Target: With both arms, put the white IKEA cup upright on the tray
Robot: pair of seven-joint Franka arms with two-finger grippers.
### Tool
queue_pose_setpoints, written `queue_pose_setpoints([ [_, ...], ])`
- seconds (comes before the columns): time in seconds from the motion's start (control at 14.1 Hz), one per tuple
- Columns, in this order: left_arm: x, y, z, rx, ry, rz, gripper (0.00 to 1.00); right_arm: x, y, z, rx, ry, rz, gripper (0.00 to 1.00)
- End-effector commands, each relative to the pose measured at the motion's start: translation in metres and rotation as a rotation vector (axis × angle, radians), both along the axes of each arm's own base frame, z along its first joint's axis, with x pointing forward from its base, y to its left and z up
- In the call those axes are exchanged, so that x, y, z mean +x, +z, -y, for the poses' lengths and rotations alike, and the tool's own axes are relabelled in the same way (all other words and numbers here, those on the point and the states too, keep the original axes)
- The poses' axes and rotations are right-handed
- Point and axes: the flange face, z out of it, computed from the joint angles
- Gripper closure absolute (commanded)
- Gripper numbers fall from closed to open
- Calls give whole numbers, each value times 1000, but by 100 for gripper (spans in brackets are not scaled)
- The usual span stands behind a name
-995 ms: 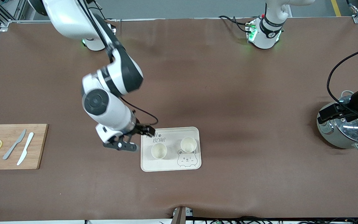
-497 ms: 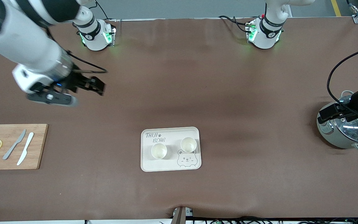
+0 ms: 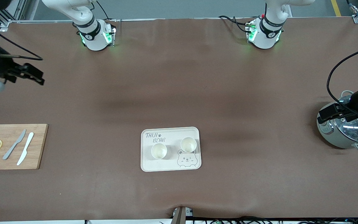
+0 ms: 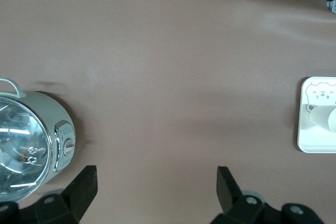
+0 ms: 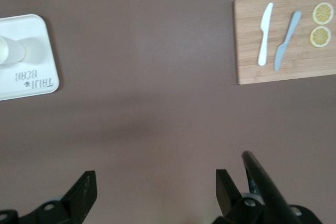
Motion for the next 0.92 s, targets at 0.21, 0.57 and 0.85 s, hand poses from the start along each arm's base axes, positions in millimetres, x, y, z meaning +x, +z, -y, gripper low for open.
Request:
queue_pose_setpoints([
  [0.21, -5, 5, 0, -16, -19, -3, 0, -5, 1, 39, -10, 11, 11, 0],
  [0.57, -4, 4, 1, -16, -21, -5, 0, -5, -1, 44, -10, 11, 8, 0],
  [0.85, -4, 3, 2, -16, -21, -6, 0, -5, 0, 52, 3, 89, 9, 0],
])
